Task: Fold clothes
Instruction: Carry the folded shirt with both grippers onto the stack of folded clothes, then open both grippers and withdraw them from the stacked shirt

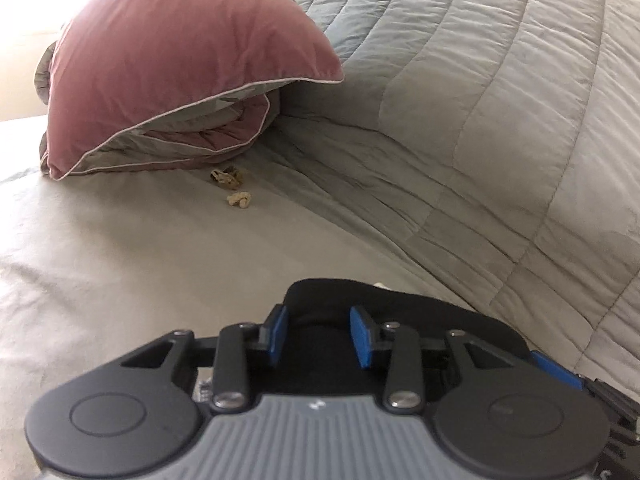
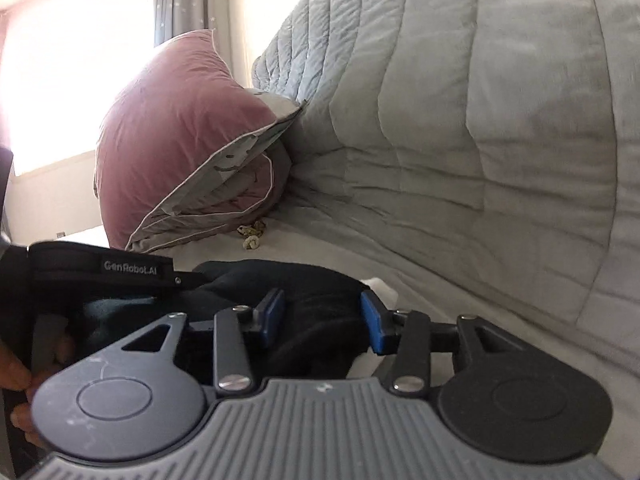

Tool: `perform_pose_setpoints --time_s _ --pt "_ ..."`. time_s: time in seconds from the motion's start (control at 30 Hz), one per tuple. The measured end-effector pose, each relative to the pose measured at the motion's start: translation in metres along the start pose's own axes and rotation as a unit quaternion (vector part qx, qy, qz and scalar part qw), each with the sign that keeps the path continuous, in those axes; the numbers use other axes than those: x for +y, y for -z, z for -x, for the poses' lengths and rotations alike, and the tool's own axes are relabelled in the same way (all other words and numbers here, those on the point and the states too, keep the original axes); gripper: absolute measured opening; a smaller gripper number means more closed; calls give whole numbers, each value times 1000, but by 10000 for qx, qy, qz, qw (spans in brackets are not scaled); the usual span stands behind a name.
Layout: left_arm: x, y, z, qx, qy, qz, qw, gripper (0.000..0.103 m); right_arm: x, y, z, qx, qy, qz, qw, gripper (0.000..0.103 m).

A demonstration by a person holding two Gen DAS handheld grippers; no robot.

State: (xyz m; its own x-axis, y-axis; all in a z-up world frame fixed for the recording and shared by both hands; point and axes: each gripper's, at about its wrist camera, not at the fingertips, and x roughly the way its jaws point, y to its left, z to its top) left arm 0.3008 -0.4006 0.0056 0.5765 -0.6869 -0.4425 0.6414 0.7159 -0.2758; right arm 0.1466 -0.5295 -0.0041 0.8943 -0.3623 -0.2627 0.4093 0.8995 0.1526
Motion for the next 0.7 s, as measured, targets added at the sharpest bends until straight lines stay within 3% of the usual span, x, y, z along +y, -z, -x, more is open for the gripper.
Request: perform_pose_setpoints --time_s 0.1,0.23,0.27,0.4,0.53,0.67,0.7 --pt "-3 -9 14 49 -151 -30 9999 44 -3 -10 12 50 -153 -201 9997 49" --pt "-12 -19 51 120 -193 100 9997 66 -4 -27 36 160 -192 -432 9988 50" --pt "-14 -19 61 204 -189 124 9995 68 -5 -30 44 187 -202 -490 9984 52" --pt "-33 -15 101 522 -481 -104 9974 82 -4 -40 77 347 -136 -663 9971 68" --pt "-50 -7 143 629 -724 -271 9950 96 7 -45 112 536 -60 -582 9968 75" --pt "-66 2 180 805 -1055 -362 9905 102 20 -47 147 663 196 -443 9966 103" --pt "-69 4 188 861 -1144 -380 9890 102 22 -48 156 683 279 -459 9962 103"
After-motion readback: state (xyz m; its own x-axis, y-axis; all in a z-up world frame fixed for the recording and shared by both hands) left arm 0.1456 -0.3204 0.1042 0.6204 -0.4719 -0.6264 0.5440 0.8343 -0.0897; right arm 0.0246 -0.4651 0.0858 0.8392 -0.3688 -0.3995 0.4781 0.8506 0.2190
